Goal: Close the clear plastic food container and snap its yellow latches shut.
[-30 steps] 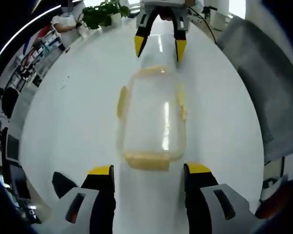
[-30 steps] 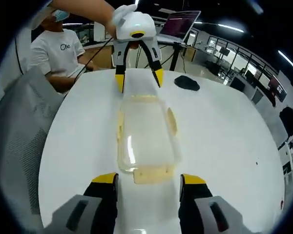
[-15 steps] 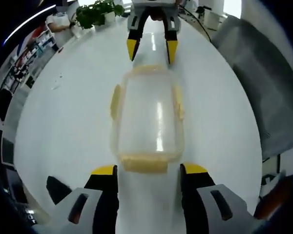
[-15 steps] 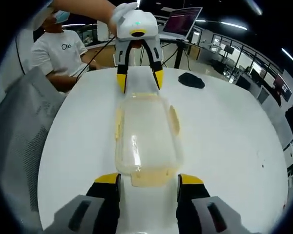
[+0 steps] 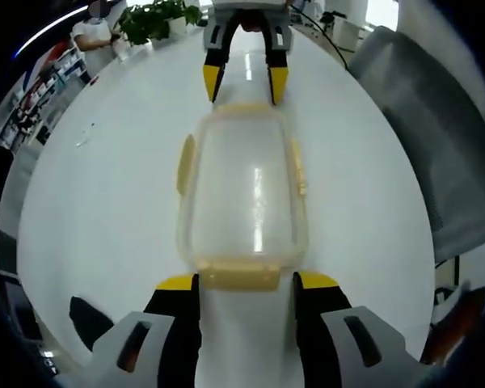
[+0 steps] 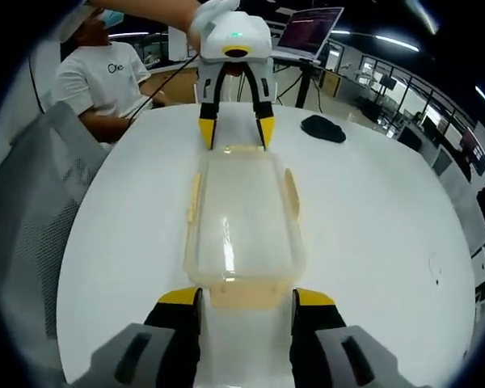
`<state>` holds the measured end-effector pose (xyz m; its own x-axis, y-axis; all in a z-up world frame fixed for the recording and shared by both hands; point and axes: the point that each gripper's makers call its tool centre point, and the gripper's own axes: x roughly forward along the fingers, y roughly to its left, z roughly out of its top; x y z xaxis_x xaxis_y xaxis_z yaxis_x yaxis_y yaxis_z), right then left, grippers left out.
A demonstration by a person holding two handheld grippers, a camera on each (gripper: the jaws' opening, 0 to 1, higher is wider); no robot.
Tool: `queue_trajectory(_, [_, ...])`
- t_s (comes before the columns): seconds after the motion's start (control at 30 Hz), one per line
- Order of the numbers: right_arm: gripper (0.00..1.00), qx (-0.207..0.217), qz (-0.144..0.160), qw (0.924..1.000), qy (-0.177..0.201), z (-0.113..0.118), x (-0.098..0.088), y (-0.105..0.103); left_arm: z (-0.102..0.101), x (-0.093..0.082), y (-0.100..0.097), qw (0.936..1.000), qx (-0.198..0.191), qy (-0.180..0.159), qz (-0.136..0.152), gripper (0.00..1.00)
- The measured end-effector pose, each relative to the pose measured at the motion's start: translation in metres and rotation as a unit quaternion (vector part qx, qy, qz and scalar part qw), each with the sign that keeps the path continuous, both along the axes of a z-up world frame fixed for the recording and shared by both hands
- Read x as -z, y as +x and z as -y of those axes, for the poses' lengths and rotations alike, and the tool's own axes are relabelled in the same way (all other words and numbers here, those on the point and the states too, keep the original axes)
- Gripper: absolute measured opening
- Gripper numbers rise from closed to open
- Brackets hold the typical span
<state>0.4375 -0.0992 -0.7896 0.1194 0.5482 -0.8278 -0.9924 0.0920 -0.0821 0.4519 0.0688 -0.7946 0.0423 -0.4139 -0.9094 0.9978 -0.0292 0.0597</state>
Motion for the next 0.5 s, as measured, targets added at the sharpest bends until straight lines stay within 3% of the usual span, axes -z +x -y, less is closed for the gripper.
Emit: queue_trajectory(0.5, [0.37, -0.008, -0.009, 0.9997, -0.019, 0.001, 0.011, -0.001, 0.002, 0.005, -0.001, 1.0000, 0.002, -0.001, -0.008, 0.40])
